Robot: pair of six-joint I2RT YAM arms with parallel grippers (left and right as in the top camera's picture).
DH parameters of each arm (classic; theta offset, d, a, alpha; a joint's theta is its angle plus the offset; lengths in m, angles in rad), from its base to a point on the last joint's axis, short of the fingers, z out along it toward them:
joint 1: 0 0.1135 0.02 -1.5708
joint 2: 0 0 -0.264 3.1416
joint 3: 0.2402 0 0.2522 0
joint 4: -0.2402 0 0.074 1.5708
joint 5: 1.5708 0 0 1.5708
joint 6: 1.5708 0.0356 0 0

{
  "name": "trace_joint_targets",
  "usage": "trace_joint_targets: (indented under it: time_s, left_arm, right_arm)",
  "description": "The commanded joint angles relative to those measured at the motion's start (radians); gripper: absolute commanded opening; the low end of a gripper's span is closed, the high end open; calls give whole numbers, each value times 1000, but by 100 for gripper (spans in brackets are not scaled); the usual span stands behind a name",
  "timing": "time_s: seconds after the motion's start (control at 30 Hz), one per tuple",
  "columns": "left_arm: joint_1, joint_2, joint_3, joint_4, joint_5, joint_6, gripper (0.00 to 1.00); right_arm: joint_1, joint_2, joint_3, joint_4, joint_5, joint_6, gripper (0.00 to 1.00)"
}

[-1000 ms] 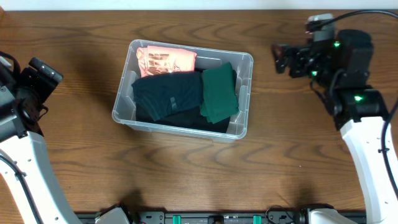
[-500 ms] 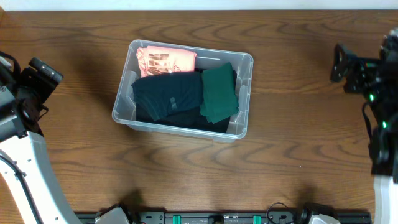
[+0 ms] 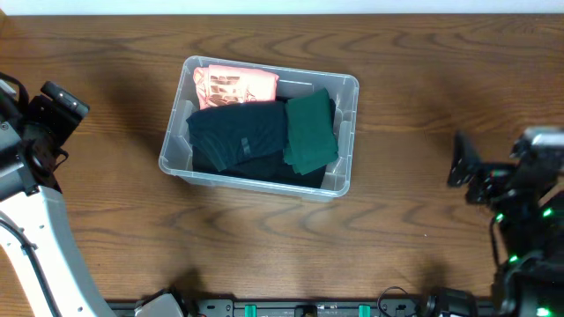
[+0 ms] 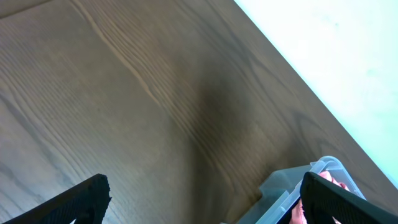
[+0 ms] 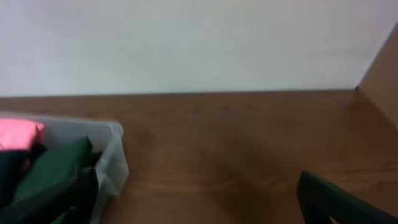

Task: Pack container

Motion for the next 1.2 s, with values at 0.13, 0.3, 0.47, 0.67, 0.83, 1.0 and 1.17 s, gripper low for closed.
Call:
trace_joint_targets:
  time_s: [0.13,0.3,0.47,0.67,0.83,1.0,1.17]
  left_arm:
    - [4,2,-3,0,-5,-2,98]
    - [4,2,-3,0,-5,-2,98]
    - [4,2,-3,0,-5,-2,98]
    - [4,2,-3,0,-5,-2,98]
    - [4,2,-3,0,-5,-2,98]
    - [4,2,-3,0,-5,-2,98]
    - [4,2,-3,0,-5,-2,98]
  right_arm:
    - [71,-249,-269,30,0,-13,99]
    - [79,-433,-414,30,0,10,99]
    - [79,-524,-501,29,0,9,99]
    - [79,-570,-572,31,0,10,99]
    - [79,-570,-594,31,6,9,99]
    - [79,-570,-635,31,12,9,99]
    - [80,-570,-695,64,12,10,99]
